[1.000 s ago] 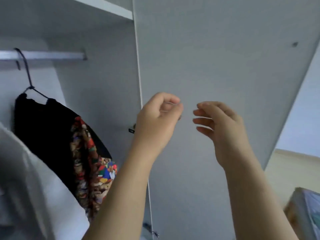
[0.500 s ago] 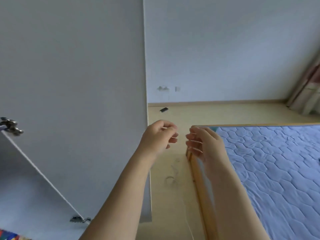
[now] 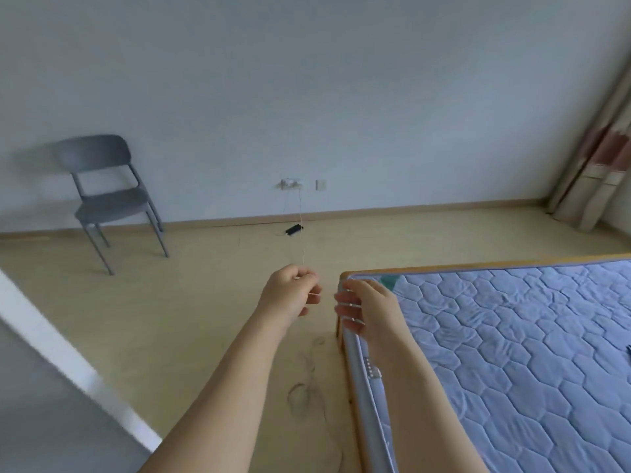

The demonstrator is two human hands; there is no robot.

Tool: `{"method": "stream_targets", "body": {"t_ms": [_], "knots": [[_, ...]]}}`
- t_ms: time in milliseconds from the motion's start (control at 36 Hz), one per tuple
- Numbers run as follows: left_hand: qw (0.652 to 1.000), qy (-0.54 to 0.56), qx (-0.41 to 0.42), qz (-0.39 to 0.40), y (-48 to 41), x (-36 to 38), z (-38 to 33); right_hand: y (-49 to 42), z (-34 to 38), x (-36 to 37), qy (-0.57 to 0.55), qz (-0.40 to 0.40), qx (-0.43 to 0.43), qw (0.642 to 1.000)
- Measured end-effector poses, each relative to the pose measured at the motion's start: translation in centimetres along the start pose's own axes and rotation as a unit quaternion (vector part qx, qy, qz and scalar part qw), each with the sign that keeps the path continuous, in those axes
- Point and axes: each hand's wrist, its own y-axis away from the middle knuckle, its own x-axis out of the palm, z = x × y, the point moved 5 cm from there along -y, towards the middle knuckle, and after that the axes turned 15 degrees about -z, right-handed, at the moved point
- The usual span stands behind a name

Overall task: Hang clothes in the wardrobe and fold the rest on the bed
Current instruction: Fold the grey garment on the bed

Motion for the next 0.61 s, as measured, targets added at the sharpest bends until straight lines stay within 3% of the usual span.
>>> {"method": "stream_targets", "body": {"t_ms": [417, 611], "knots": [[0.991, 0.038, -0.121, -0.044, -17.2, 9.4, 1.3, -18.2, 1.0, 3.4, 0.045, -0.01, 0.099, 0.994], [0.988, 0.067, -0.138, -0.02, -29.3, 13.2, 1.5, -28.6, 3.9, 9.2, 0.065, -0.031, 0.077, 0.994]]}}
